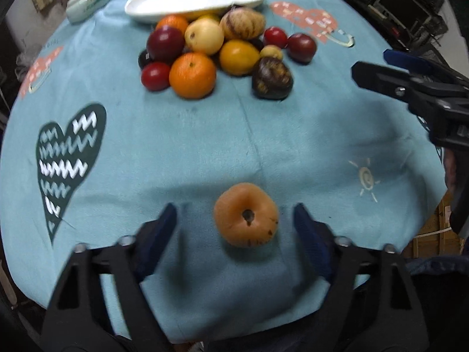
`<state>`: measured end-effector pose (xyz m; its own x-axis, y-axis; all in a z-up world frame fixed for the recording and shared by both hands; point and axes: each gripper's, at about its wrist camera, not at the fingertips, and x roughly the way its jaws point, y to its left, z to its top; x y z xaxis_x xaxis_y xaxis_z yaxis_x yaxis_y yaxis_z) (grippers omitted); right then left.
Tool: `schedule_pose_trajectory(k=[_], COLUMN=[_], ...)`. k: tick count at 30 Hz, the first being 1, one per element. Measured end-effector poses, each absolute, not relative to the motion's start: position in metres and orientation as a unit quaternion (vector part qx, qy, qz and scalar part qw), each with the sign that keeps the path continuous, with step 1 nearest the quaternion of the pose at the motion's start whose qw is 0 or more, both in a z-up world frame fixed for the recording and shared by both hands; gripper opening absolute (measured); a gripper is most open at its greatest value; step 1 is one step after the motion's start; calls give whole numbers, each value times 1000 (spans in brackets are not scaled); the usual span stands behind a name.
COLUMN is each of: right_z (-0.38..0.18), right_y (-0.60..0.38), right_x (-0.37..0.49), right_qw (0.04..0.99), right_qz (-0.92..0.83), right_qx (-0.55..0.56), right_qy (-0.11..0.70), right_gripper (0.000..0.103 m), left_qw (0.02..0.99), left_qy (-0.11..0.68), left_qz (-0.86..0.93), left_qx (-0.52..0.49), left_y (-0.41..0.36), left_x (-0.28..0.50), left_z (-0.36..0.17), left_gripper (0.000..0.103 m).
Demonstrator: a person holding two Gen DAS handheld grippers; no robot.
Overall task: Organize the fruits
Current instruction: 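Grasp the small orange fruit with the left tool while the right tool grasps the brown passion fruit, then place the orange fruit on the plate with the left tool while the right tool places the passion fruit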
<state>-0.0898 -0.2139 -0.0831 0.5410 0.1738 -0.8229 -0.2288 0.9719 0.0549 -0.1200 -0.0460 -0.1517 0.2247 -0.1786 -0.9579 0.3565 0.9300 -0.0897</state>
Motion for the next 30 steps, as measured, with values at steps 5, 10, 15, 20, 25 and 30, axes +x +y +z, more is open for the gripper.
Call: schedule_pose_trajectory(k=[5,10,15,20,25,30], right_z=[-104,-125,-137,-134,-111,-75], right_y=[-201,-191,-171,-160,-174,-195], right_x=[-69,-50,-36,-37,-39,-11], right_qw=[851,829,821,816,817,844], right_qz=[144,166,172,178,182,150], right_qx=[-24,15,4,-35,0,22], right_qy=[504,534,545,549,547,514], right_gripper=[80,75,68,49,49,49], left_qw=[771,786,801,804,814,826], left_qy=[605,591,579,577,558,531], left_qz=[-188,-173,-148,-138,-159,-186], left_qx=[64,47,33,28,29,37], left_y=[-47,-28,-5,11,13,-6], left_x=[-122,-119,-114,-93,-60,-9], left_z=[-151,-128,-104,-94,-77,-64], left_gripper=[45,45,45,45,45,45])
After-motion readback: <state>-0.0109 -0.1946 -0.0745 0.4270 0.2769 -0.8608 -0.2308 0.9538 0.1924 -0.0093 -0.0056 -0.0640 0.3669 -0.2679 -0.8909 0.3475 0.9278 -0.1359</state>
